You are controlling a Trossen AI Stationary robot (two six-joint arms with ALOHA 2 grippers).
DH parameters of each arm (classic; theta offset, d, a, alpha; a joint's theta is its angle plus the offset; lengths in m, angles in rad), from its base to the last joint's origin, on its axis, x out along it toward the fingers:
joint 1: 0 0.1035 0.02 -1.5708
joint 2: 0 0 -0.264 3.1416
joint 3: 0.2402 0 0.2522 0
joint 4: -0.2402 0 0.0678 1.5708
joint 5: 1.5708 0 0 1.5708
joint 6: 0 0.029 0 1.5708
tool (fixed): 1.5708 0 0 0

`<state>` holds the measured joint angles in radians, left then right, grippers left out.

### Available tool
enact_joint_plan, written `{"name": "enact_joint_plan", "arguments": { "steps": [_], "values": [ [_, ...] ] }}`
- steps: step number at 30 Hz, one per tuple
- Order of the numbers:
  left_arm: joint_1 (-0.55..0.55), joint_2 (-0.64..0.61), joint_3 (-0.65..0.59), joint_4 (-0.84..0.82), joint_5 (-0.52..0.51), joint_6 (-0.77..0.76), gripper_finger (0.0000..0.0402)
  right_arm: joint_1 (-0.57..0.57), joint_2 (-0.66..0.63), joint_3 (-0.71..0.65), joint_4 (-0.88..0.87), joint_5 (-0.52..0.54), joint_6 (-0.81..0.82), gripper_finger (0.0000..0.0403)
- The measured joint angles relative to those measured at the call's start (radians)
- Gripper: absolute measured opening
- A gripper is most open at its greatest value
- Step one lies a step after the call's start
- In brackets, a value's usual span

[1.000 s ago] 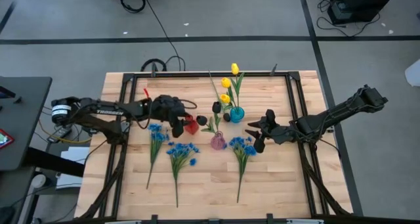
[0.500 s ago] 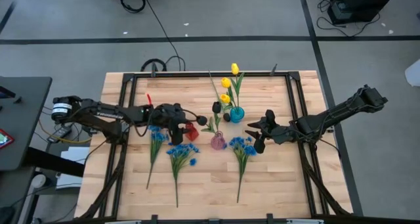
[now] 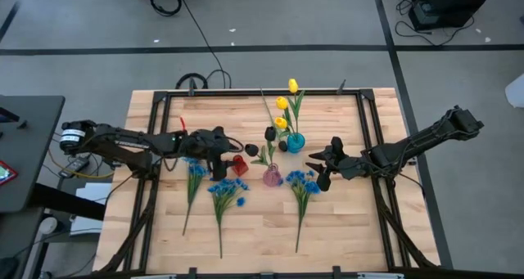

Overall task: Sort flowers into vase by color
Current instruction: Move the red vase to the center of the table, then put the left blue flower into the red vase

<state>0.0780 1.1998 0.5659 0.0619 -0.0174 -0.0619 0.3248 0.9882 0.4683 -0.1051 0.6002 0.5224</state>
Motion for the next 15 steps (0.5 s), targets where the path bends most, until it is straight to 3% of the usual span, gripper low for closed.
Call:
{"name": "enact_joint_plan", "arguments": {
  "steps": [9, 15],
  "values": [
    [-0.059, -0.258, 0.002, -0.123, -0.187, -0.059, 0.027, 0.0, 0.0, 0.0, 0.0, -0.01, -0.003, 0.0159],
    [-0.238, -0.278, 0.026, -0.347, -0.349, -0.304, 0.0256, 0.0, 0.0, 0.0, 0.0, -0.022, -0.05, 0.0159]
  ]
}}
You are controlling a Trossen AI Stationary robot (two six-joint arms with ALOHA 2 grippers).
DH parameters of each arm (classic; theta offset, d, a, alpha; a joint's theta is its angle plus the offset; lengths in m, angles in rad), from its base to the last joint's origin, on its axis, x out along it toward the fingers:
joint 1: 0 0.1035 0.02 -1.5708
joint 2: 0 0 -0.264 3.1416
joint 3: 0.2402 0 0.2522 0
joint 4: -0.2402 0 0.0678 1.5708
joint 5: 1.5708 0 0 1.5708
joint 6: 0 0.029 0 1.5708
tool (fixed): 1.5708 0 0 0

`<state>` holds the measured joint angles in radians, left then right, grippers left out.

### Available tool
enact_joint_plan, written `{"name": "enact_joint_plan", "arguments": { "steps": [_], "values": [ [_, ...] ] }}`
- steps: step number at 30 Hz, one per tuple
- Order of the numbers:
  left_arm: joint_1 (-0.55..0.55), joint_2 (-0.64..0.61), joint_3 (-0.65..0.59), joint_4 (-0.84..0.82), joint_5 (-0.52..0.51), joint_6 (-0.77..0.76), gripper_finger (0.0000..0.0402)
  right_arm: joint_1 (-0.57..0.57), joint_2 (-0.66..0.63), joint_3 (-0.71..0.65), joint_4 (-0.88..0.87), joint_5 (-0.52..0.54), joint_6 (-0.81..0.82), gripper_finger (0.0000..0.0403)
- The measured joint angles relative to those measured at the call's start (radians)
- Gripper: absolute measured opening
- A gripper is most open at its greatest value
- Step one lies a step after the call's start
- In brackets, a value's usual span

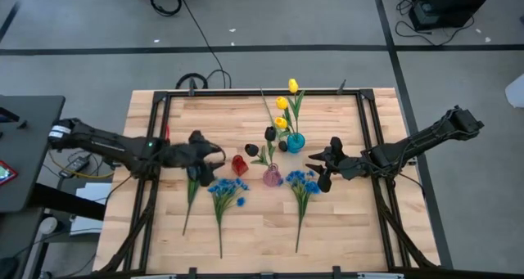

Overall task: Sort flowers into vase by color
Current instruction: Put the left blue flower into the red vase

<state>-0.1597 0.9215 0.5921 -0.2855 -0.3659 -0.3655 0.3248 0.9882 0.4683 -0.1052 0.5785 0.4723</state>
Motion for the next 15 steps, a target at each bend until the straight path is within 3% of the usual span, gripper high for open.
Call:
{"name": "enact_joint_plan", "arguments": {
  "steps": [4, 9, 15],
  "values": [
    [-0.146, -0.001, 0.065, -0.173, -0.12, -0.19, 0.0238, 0.0, 0.0, 0.0, 0.0, -0.016, -0.005, 0.0159],
    [-0.286, 0.001, 0.084, -0.298, -0.124, -0.501, 0.0224, 0.008, 0.0, 0.0, 0.005, -0.06, -0.001, 0.0159],
    [-0.425, 0.074, 0.084, -0.43, -0.119, -0.916, 0.0215, 0.035, 0.0, 0.0, 0.046, -0.028, -0.07, 0.0159]
  ]
}}
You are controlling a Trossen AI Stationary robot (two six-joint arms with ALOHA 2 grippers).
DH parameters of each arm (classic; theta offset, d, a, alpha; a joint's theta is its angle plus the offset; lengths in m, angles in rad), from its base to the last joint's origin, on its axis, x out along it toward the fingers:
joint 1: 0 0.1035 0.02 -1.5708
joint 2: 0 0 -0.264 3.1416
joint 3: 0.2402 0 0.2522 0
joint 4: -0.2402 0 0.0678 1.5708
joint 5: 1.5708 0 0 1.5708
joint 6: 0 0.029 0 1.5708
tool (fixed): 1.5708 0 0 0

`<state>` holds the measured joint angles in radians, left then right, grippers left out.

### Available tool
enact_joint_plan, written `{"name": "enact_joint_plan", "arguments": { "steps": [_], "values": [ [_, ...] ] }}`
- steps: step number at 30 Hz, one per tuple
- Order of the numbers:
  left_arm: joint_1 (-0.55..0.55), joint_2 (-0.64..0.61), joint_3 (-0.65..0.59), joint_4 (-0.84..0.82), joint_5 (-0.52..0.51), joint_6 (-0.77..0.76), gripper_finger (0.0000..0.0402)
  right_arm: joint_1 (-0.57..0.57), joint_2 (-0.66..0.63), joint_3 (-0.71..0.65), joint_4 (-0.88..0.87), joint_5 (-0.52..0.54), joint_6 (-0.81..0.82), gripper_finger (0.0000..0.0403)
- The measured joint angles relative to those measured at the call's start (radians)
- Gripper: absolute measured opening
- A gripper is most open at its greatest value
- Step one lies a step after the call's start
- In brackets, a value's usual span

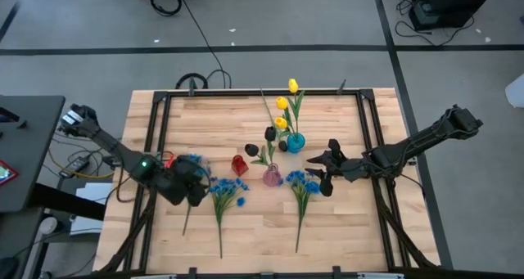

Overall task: Sort flowers into vase by color
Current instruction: Put the left blue flower into the red vase

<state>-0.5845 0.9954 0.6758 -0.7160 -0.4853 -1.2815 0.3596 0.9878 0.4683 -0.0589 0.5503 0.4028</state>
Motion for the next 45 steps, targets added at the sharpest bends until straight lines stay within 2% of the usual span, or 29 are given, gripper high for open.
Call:
{"name": "enact_joint_plan", "arguments": {
  "steps": [3, 6, 11, 14, 17, 20, 25, 30, 40, 45],
  "values": [
    [-0.039, 0.066, 0.0, -0.001, 0.01, -0.133, 0.0211, 0.011, 0.0, 0.0, 0.058, -0.006, -0.095, 0.0159],
    [-0.067, 0.138, 0.0, 0.0, 0.046, -0.217, 0.0207, 0.021, 0.0, 0.0, 0.105, -0.061, -0.179, 0.0159],
    [-0.092, 0.248, 0.0, 0.02, 0.16, -0.238, 0.0206, 0.024, -0.02, -0.044, 0.147, -0.103, -0.272, 0.0159],
    [-0.084, 0.282, -0.001, 0.016, 0.227, -0.249, 0.0206, 0.003, -0.084, -0.094, 0.15, -0.114, -0.275, 0.0159],
    [-0.082, 0.288, 0.002, 0.025, 0.277, -0.313, 0.0206, -0.013, -0.179, -0.143, 0.161, -0.134, -0.28, 0.0159],
    [-0.084, 0.288, 0.029, 0.008, 0.28, -0.37, 0.0206, -0.025, -0.274, -0.179, 0.185, -0.134, -0.325, 0.0159],
    [-0.083, 0.287, 0.093, -0.142, 0.286, -0.43, 0.0206, -0.042, -0.367, -0.207, 0.203, -0.167, -0.366, 0.0159],
    [-0.093, 0.287, 0.075, -0.208, 0.319, -0.483, 0.021, -0.043, -0.38, -0.253, 0.268, -0.186, -0.37, 0.0159],
    [-0.083, 0.288, -0.007, -0.113, 0.332, -0.494, 0.0292, -0.043, -0.38, -0.324, 0.402, -0.187, -0.384, 0.0159],
    [-0.076, 0.288, -0.068, -0.035, 0.336, -0.527, 0.0299, -0.043, -0.38, -0.324, 0.403, -0.205, -0.387, 0.0159]
  ]
}}
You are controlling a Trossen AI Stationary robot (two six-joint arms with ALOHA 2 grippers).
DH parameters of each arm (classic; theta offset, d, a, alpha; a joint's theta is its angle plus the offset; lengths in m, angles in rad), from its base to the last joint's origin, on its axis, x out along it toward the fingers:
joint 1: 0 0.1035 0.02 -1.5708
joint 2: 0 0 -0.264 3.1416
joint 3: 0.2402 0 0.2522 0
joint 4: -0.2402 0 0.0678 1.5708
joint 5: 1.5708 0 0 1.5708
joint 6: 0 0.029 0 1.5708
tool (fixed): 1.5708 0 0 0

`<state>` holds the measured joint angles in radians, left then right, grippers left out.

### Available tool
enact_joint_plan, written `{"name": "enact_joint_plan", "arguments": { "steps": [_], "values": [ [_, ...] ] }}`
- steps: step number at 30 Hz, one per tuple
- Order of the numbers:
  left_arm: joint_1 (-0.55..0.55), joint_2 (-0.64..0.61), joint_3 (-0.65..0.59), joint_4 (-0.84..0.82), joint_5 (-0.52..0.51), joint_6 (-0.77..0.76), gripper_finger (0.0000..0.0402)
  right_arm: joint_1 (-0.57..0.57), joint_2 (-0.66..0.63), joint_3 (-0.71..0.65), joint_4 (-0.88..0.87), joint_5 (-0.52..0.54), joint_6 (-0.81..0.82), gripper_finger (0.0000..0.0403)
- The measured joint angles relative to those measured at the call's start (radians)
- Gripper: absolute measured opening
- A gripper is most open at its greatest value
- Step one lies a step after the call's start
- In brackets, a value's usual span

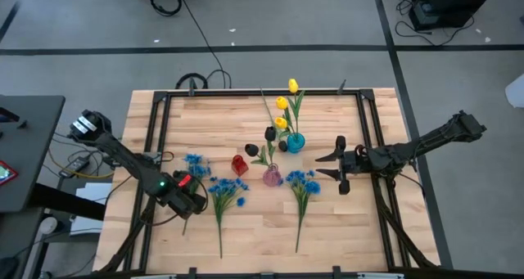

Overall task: Sort flowers into vase by color
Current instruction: Put the left blue flower into the red vase

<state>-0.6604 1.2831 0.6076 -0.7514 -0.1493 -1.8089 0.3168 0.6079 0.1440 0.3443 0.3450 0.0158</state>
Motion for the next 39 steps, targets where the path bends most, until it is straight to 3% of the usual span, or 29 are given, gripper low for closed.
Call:
{"name": "enact_joint_plan", "arguments": {
  "steps": [6, 14, 21, 31, 34, 39],
  "values": [
    [0.013, 0.0, -0.038, 0.008, -0.005, -0.005, 0.0266, 0.0, 0.0, 0.0, 0.007, -0.001, 0.0, 0.0159],
    [0.013, -0.003, -0.079, 0.053, -0.016, 0.002, 0.0173, 0.0, 0.0, 0.0, 0.007, -0.002, 0.0, 0.0159],
    [0.013, -0.003, -0.063, -0.009, -0.023, 0.003, 0.0104, -0.001, 0.0, 0.0, 0.007, 0.0, 0.002, 0.0159],
    [0.013, -0.022, 0.015, -0.192, -0.243, 0.024, 0.0065, -0.001, 0.0, 0.0, 0.019, 0.001, 0.008, 0.0159],
    [0.013, -0.063, 0.048, -0.22, -0.39, 0.038, 0.0064, -0.001, 0.0, 0.0, 0.026, 0.001, 0.008, 0.0159],
    [0.013, -0.148, 0.115, -0.219, -0.654, 0.24, 0.0064, -0.001, 0.0, 0.001, 0.029, 0.001, 0.011, 0.0159]
  ]
}}
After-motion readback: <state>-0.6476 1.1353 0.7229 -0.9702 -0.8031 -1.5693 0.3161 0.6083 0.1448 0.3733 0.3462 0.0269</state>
